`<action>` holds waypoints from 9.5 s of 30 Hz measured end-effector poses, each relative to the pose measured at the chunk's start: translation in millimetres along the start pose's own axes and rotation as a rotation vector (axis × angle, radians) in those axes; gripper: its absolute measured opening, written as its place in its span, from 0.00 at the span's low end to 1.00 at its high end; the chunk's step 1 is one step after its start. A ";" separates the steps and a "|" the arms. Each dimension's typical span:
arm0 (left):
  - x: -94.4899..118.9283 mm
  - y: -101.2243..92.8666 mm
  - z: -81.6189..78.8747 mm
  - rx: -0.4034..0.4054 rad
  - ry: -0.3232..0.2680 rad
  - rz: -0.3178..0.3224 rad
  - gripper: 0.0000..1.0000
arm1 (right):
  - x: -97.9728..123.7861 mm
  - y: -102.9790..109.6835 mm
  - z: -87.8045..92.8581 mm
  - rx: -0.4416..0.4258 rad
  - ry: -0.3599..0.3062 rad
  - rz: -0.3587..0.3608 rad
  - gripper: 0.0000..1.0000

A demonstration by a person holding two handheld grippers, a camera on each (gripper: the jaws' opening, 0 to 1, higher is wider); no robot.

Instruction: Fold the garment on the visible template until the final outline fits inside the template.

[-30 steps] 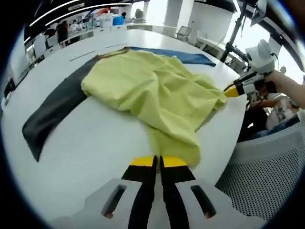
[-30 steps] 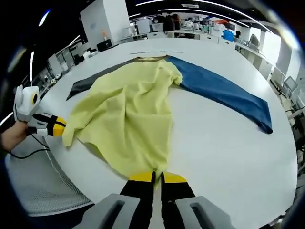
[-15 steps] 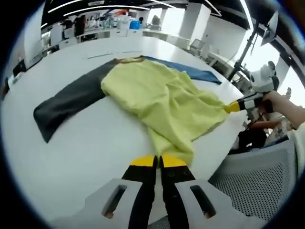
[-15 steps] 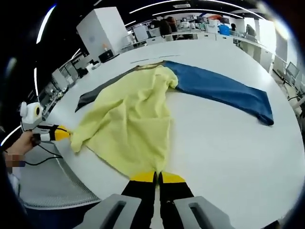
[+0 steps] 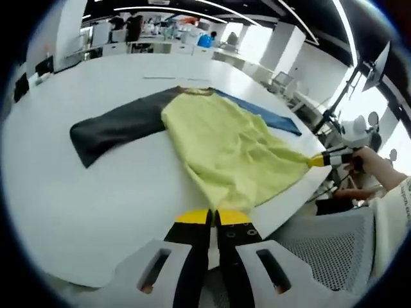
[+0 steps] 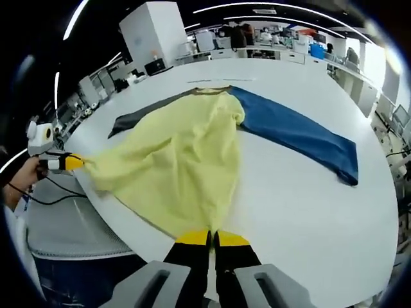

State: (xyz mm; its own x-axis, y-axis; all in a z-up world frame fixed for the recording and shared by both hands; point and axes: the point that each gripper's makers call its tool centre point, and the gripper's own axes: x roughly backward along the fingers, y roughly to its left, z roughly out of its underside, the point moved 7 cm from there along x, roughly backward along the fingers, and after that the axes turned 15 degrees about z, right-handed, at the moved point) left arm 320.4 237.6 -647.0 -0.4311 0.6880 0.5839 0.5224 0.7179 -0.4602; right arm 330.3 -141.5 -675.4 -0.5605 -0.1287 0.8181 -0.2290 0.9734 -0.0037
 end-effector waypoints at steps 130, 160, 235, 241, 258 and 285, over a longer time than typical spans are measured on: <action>-9.2 5.8 -16.6 -0.149 0.019 0.025 0.99 | -43.0 -185.4 -68.4 -0.284 -0.137 0.326 0.48; -5.9 -4.5 -32.5 -0.270 -0.038 0.036 0.95 | -54.6 -205.0 -50.9 -0.371 -0.040 0.398 0.06; 1.5 0.2 -30.5 -0.267 -0.076 0.012 0.92 | -53.3 -153.7 -147.7 -0.195 -0.183 0.200 0.00; 0.5 0.3 -31.1 -0.267 -0.076 0.009 0.90 | -53.8 -136.6 -152.5 -0.176 -0.187 0.180 0.00; -2.9 1.6 -27.2 -0.246 -0.083 0.006 0.91 | -52.0 -83.8 -165.6 -0.136 -0.205 0.124 0.00; -6.4 2.6 -24.4 -0.248 -0.065 0.029 0.90 | -62.3 -44.0 -197.6 -0.068 -0.218 0.064 0.00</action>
State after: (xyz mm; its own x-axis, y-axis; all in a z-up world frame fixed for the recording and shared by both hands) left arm 342.5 232.4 -635.6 -0.4555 0.7188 0.5252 0.6961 0.6553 -0.2932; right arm 532.5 -138.9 -612.6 -0.7326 -0.0973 0.6737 -0.1374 0.9905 -0.0064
